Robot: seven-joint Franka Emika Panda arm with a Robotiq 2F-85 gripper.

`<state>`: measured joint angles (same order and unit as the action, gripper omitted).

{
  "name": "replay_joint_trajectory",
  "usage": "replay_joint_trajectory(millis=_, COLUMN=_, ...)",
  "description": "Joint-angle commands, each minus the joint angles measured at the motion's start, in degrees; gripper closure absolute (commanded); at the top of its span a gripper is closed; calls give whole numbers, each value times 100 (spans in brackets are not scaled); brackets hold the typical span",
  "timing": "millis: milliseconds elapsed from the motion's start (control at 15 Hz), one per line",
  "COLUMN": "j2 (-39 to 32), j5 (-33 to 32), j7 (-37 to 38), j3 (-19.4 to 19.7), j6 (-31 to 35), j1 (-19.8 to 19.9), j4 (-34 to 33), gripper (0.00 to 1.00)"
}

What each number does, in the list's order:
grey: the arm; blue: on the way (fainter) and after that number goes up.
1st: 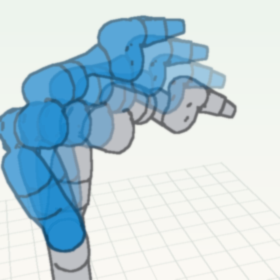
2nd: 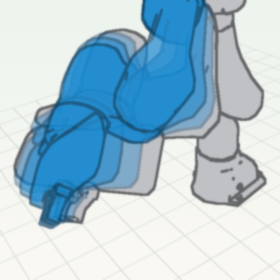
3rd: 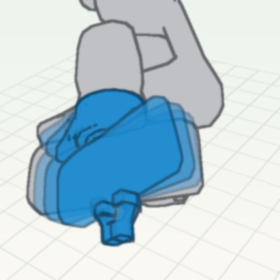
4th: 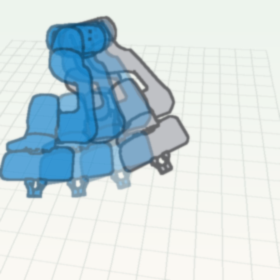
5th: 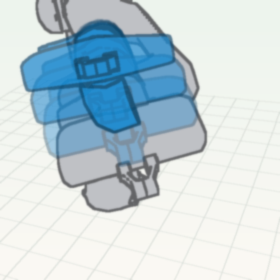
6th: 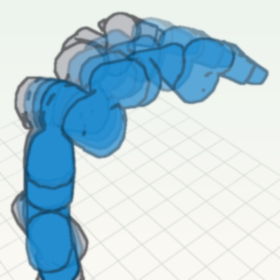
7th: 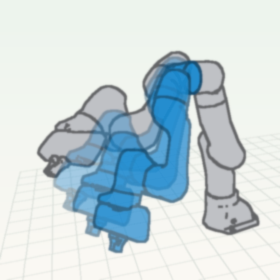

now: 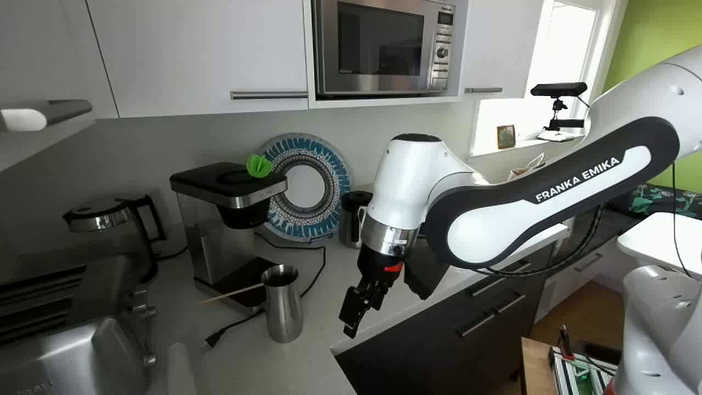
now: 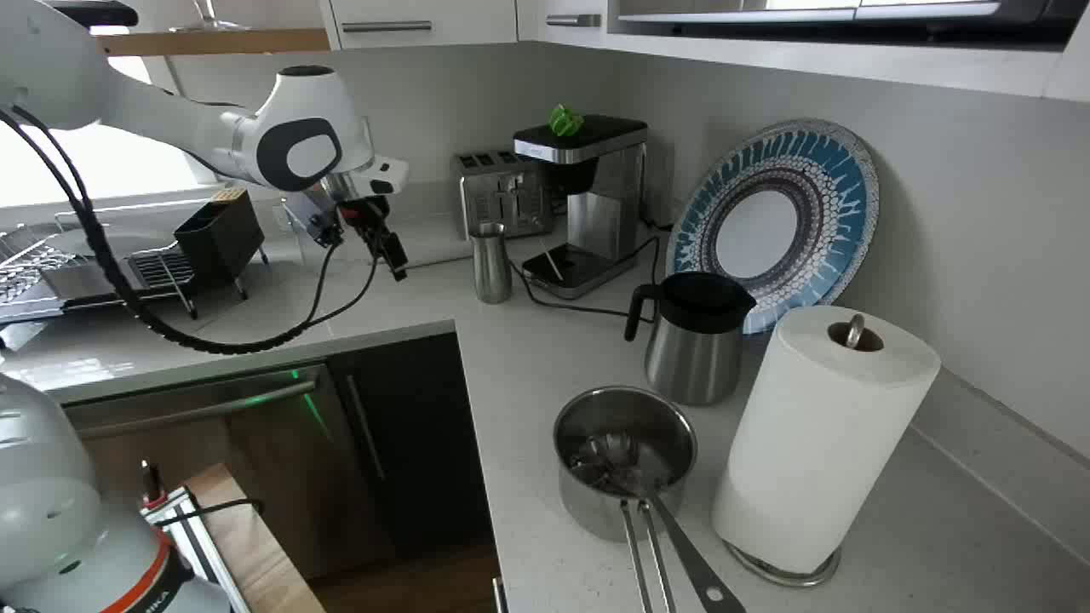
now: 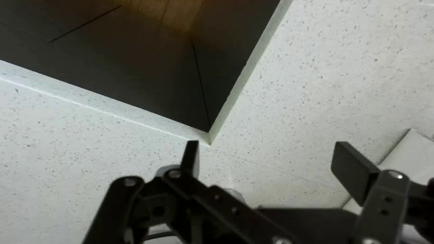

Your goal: Pick up the silver serving spoon from the silver pot and put it in the silver cup

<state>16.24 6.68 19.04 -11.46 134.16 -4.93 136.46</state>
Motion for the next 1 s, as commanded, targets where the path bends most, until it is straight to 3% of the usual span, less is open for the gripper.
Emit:
replay_joint_trajectory(millis=0, j2=-2, j5=-20, j7=12, j3=49, j6=-13, j1=-49, j4=-8, gripper=0)
replay_joint_trajectory(millis=200, j2=-2, j5=-20, j7=12, j3=49, j6=-13, j1=-48, j4=-8, gripper=0)
replay_joint_trajectory(millis=267, j2=112, j5=-329, j7=-8, j3=29, j6=-59, j1=40, j4=71, gripper=0)
replay_joint_trajectory(millis=467, j2=585, j5=-670, j7=-834, j3=383, j6=-379, j1=147, j4=271, gripper=0)
replay_joint_trajectory(millis=733, j2=1100, j5=-1037, j7=-2634, j3=1272, j6=-1060, j1=431, j4=334, gripper=0)
replay_joint_trajectory(millis=800, j2=1210, j5=-1341, j7=-3091, j3=1812, j6=-1116, j1=96, j4=374, gripper=0)
replay_joint_trajectory(millis=933, j2=1352, j5=-1644, j7=-4098, j3=2571, j6=-1329, j1=10, j4=325, gripper=0)
